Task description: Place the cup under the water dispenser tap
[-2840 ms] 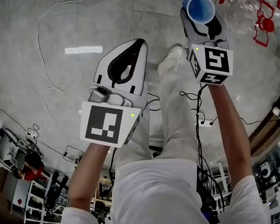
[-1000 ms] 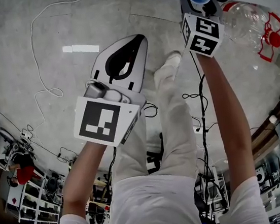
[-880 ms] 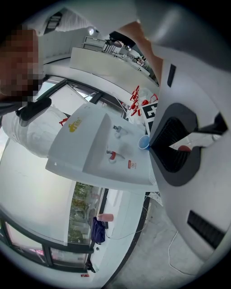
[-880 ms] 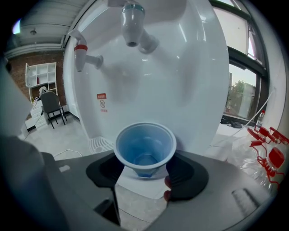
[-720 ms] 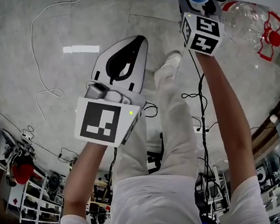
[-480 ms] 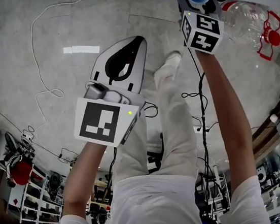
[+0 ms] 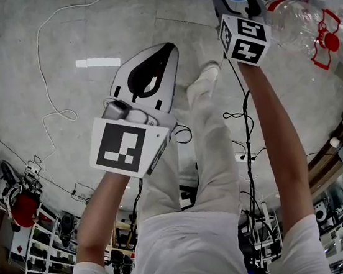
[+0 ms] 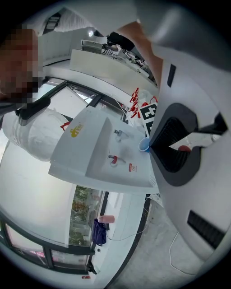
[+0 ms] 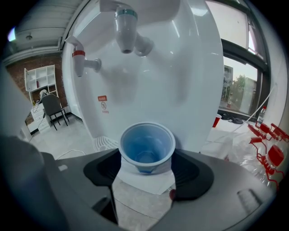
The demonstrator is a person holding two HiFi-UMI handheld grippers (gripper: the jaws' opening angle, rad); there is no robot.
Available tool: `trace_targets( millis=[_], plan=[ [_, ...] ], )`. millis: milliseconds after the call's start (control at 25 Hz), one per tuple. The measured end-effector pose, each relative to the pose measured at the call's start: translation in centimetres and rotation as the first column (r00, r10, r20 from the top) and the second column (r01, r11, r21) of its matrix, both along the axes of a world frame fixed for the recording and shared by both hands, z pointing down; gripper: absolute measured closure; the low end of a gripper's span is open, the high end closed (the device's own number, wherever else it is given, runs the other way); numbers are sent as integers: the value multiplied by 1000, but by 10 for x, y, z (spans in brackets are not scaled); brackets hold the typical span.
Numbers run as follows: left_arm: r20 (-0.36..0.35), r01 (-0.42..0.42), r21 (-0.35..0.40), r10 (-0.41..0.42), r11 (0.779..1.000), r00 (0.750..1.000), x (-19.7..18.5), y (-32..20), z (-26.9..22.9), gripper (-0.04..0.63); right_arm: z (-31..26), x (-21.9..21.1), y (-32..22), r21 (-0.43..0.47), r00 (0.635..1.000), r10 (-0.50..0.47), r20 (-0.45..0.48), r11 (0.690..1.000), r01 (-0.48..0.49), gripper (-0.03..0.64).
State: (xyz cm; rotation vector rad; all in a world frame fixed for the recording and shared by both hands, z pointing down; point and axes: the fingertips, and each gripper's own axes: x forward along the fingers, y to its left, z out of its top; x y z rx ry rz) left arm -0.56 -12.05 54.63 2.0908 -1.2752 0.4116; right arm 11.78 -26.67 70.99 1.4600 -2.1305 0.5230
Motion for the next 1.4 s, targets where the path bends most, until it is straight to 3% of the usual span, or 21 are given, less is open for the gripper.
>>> trace_targets(
  millis=[800,1080,1400],
  plan=[
    [-1,-41,40,41,998,999,6,10,-49,588,-52,10,25,-2,1000,8,-13,1000,-8,262],
    [-2,-44,54,44,998,999,1,18,-78,588,-88,4,39,5,999,-49,-6,999,49,267],
    [2,-49,72,49,996,999,-6,29,-114,588,-141,9,62,26,999,-50,16,998,50,361]
  ],
)
